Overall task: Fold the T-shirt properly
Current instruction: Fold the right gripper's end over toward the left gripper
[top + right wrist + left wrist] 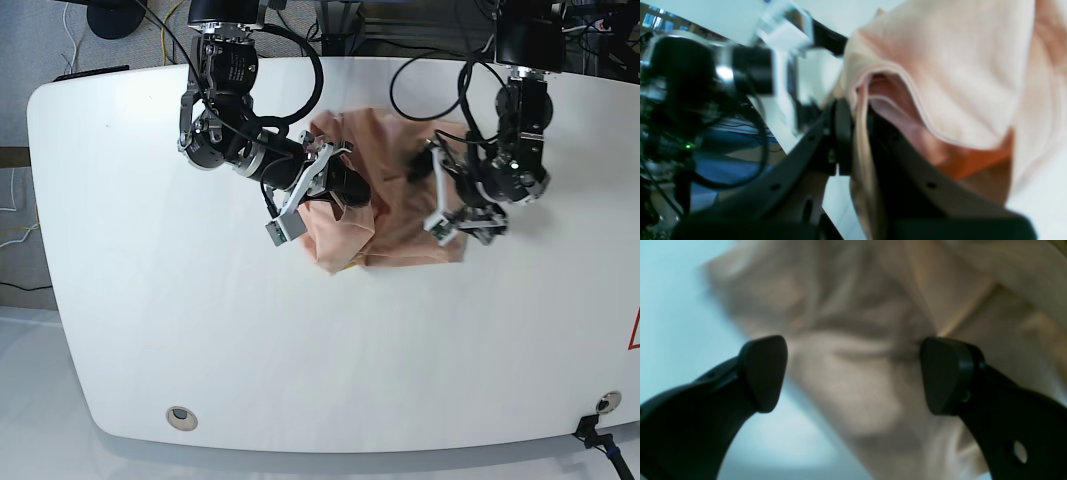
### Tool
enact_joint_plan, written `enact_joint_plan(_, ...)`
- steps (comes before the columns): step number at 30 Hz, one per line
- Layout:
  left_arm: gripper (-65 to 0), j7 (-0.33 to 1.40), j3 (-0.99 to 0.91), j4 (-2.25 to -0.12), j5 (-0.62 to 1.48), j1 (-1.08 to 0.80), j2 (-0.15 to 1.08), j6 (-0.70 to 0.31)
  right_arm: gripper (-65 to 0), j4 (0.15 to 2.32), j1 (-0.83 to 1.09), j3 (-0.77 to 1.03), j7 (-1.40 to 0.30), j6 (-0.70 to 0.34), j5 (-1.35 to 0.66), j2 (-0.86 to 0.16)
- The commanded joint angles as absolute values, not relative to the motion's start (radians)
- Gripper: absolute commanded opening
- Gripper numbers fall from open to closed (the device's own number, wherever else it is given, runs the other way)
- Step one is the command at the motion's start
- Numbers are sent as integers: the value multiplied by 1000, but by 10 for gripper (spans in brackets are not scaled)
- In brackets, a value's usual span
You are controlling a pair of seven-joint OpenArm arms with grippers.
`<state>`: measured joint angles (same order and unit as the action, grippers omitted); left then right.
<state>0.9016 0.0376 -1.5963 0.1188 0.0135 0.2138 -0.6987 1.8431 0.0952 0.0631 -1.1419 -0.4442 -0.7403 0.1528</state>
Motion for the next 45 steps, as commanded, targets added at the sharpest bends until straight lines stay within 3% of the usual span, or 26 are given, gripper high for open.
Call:
enact_joint_plan(1,-52,883,-10,-1678,134,33,226,-698,-650,1862,77,53,-1119,-444,-768,157)
enact_joint_plan(10,-52,885,-265,-1759,134,-18,246,-698,-650,1859,77,54,-1119,-444,-763,157)
enact_joint_plan(18,-52,880,-280,-1718,147,-68,255,-698,-650,1859,77,54,-1119,-444,-763,157)
enact_joint_plan(22,-57,880,-280,-1652,265,-65,255,-698,-650,1859,77,54,-1119,-446,-762,157)
enact_joint_plan(24,-135,878,-277,-1618,297,-64,255,-698,-650,1859,77,54,-1119,-446,-762,157)
enact_joint_plan(28,-407,878,-272,-1561,305,-35,254,-698,-650,1859,77,54,-1119,-446,-762,157)
enact_joint_plan(31,-545,877,-248,-1529,306,-21,254,-698,-650,1859,77,56,-1119,-446,-762,157)
enact_joint_plan(45,-555,877,-157,-1520,306,-15,252,-698,-650,1863,73,50,-1119,-446,-768,157)
